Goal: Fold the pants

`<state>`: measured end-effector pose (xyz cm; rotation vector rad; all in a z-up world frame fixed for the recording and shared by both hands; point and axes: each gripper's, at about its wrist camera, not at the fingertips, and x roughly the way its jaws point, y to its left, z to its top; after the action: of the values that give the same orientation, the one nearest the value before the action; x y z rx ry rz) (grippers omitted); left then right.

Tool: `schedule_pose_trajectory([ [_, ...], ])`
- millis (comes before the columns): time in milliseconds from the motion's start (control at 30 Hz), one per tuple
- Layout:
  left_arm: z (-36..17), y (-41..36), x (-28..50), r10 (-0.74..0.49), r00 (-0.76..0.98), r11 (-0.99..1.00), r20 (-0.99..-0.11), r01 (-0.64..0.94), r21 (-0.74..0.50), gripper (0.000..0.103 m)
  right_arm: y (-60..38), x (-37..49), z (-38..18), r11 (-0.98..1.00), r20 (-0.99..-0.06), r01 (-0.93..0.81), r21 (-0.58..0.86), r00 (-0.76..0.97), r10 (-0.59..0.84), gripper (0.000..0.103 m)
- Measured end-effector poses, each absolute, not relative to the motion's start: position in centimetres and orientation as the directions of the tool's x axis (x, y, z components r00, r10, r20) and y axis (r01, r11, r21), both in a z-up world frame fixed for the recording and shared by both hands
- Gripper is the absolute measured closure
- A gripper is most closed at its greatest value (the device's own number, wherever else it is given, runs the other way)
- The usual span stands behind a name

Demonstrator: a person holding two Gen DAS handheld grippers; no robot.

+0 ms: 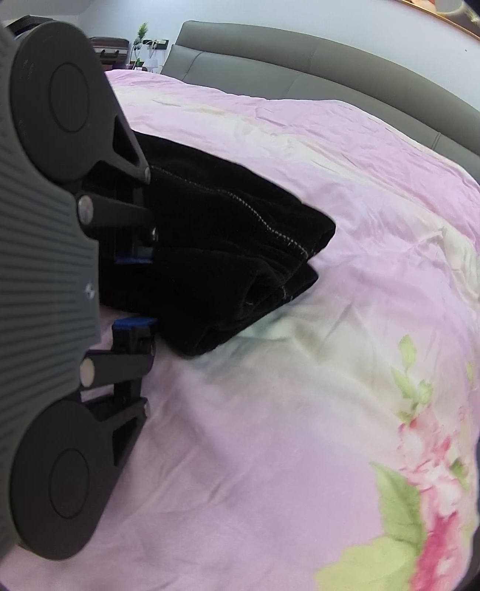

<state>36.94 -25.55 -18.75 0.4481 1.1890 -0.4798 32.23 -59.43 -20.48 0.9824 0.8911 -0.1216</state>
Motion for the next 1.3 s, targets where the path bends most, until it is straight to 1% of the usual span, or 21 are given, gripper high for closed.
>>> schedule_pose_trajectory([
  [100,-17.5,-24.5,36.6,-0.145,0.304,0.828,-0.941,0.558,0.052,0.074,-58.7,32.3,-17.5,0.628,-0.687,0.418,0.657,0.674,0.271,0.084],
  [300,-13.0,-20.0,34.6,-0.182,0.327,0.833,-0.927,0.553,0.032,0.074,-54.6,33.0,-8.8,0.767,-0.658,0.26,0.586,0.705,0.264,0.085],
  [467,-7.4,-13.7,32.3,-0.22,0.371,0.852,-0.902,0.523,0.007,0.074,-46.7,34.0,-1.8,0.854,-0.629,0.089,0.513,0.716,0.303,0.085],
  [633,-3.2,-6.6,29.9,-0.236,0.415,0.875,-0.879,0.483,-0.007,0.069,-37.3,35.6,1.4,0.878,-0.628,-0.053,0.475,0.678,0.381,0.086],
  [733,-2.6,-2.4,29.0,-0.243,0.435,0.897,-0.867,0.441,-0.03,0.068,-31.1,36.9,1.3,0.875,-0.645,-0.119,0.468,0.631,0.431,0.087],
  [867,-3.6,2.2,29.4,-0.236,0.437,0.925,-0.868,0.375,-0.062,0.068,-23.8,38.2,-1.3,0.868,-0.689,-0.177,0.464,0.544,0.479,0.089],
  [1000,-5.2,5.1,30.0,-0.246,0.41,0.941,-0.878,0.318,-0.115,0.068,-17.2,38.3,-6.1,0.872,-0.76,-0.208,0.443,0.429,0.489,0.089],
  [1100,-7.2,6.4,30.6,-0.286,0.396,0.939,-0.873,0.296,-0.173,0.068,-14.0,38.2,-10.1,0.893,-0.824,-0.23,0.388,0.348,0.448,0.089],
  [1133,-7.7,6.5,30.8,-0.303,0.392,0.937,-0.869,0.29,-0.195,0.068,-13.4,38.0,-11.1,0.897,-0.839,-0.247,0.366,0.33,0.433,0.088],
  [1167,-8.1,6.6,31.1,-0.317,0.391,0.935,-0.864,0.283,-0.215,0.068,-13.1,37.9,-12.2,0.9,-0.853,-0.26,0.35,0.309,0.421,0.083],
  [1200,-8.5,7.5,31.2,-0.334,0.393,0.931,-0.857,0.278,-0.235,0.068,-12.9,37.8,-12.8,0.899,-0.859,-0.269,0.345,0.295,0.418,0.081],
  [1300,-9.1,7.5,31.8,-0.385,0.406,0.918,-0.829,0.262,-0.299,0.068,-12.4,37.6,-12.4,0.883,-0.867,-0.336,0.329,0.263,0.423,0.068],
])
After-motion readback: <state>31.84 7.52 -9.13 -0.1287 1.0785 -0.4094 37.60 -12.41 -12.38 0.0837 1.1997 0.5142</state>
